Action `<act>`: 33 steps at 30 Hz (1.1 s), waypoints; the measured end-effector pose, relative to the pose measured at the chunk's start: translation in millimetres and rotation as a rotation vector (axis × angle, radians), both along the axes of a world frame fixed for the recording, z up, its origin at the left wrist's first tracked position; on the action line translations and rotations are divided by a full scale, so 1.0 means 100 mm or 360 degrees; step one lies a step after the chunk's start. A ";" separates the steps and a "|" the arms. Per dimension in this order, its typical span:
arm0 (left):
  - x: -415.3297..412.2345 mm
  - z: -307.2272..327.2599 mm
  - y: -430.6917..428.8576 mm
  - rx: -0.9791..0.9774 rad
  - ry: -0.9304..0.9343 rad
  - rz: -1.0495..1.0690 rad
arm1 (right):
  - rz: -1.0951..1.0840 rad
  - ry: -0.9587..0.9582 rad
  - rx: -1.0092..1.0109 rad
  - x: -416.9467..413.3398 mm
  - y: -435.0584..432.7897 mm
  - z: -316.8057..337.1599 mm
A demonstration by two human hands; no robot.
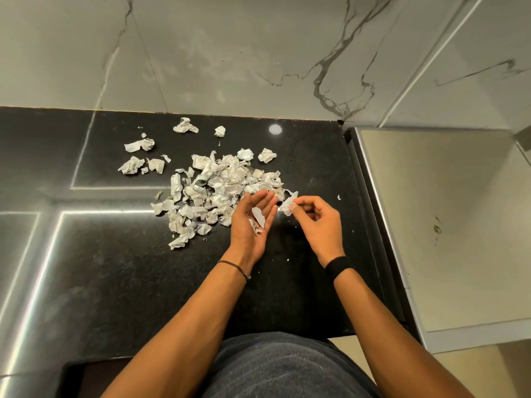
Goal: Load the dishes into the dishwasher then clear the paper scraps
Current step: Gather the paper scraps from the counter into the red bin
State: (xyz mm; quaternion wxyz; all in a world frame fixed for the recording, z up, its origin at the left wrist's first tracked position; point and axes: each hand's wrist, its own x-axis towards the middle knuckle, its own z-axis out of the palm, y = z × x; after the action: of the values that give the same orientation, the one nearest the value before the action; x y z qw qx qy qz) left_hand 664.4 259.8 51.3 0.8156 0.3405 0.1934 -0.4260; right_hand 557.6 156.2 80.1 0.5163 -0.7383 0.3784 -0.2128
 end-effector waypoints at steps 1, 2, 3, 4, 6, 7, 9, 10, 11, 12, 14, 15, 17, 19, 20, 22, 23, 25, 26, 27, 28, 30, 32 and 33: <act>-0.01 0.01 -0.03 0.0003 0.0007 -0.0030 | 0.0123 -0.0064 0.0058 -0.03 0.02 0.06; -0.02 0.01 -0.05 -0.0011 0.0030 -0.0047 | 0.0273 -0.0096 0.0131 -0.04 0.04 0.11; -0.03 0.02 -0.07 -0.0046 0.0070 -0.0049 | 0.0402 -0.0109 0.0199 -0.04 0.05 0.14; -0.04 0.04 -0.08 -0.0092 0.0123 -0.0045 | 0.0445 -0.0115 0.0234 -0.04 0.04 0.15; -0.05 0.06 -0.07 -0.0175 0.0215 -0.0026 | 0.0265 -0.0135 0.0199 -0.04 -0.02 0.11; -0.05 0.06 -0.06 -0.0205 0.0236 -0.0015 | 0.0133 -0.0111 0.0117 -0.04 -0.07 0.06; -0.06 0.06 -0.03 -0.0242 0.0234 0.0008 | 0.0034 0.0087 -0.0139 -0.03 -0.22 -0.09; -0.07 0.06 -0.02 -0.0246 0.0232 0.0022 | 0.0084 0.0223 -0.0270 -0.02 -0.29 -0.17; -0.07 0.06 -0.02 -0.0253 0.0230 0.0044 | 0.0176 0.0354 -0.0400 -0.01 -0.35 -0.25; -0.08 0.07 -0.01 -0.0255 0.0231 0.0068 | 0.0273 0.0462 -0.0535 0.00 -0.39 -0.33; -0.09 0.08 0.00 -0.0262 0.0228 0.0119 | 0.0407 0.0550 -0.0797 0.04 -0.43 -0.42; -0.10 0.09 0.00 -0.0258 0.0226 0.0142 | 0.0441 0.0549 -0.0884 0.05 -0.45 -0.45; -0.13 0.10 -0.01 -0.0240 0.0207 0.0183 | 0.0442 0.0535 -0.0911 0.06 -0.46 -0.43; -0.16 0.10 -0.02 -0.0195 0.0168 0.0206 | 0.0349 0.0460 -0.0746 0.03 -0.46 -0.36; -0.17 0.11 -0.04 -0.0174 0.0148 0.0215 | 0.0299 0.0372 -0.0642 0.00 -0.45 -0.30; -0.22 0.11 -0.09 -0.0148 0.0121 0.0228 | 0.0336 0.0142 -0.0476 -0.04 -0.38 -0.11; -0.24 0.11 -0.12 -0.0135 0.0112 0.0228 | 0.0457 0.0044 -0.0423 -0.06 -0.33 -0.01; -0.30 0.10 -0.20 -0.0122 0.0113 0.0235 | 0.0751 -0.0021 -0.0386 -0.11 -0.24 0.15; -0.32 0.10 -0.23 -0.0124 0.0125 0.0248 | 0.0823 -0.0022 -0.0366 -0.14 -0.23 0.18; -0.35 0.10 -0.25 -0.0131 0.0135 0.0266 | 0.0814 -0.0028 -0.0331 -0.15 -0.25 0.18; -0.36 0.11 -0.26 -0.0146 0.0143 0.0287 | 0.0738 -0.0039 -0.0301 -0.16 -0.28 0.16; -0.40 0.11 -0.25 -0.0186 0.0153 0.0331 | 0.0555 -0.0001 -0.0317 -0.15 -0.41 0.04; -0.43 0.12 -0.21 -0.0213 0.0152 0.0379 | 0.0520 0.0123 -0.0397 -0.09 -0.52 -0.10; -0.44 0.12 -0.19 -0.0216 0.0151 0.0399 | 0.0551 0.0184 -0.0446 -0.05 -0.56 -0.16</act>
State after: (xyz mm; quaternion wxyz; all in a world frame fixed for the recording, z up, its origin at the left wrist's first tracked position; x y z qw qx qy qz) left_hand 620.4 240.6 63.1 0.8735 0.2371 0.2436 -0.3486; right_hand 553.0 100.6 63.9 0.4150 -0.8675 0.2419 -0.1288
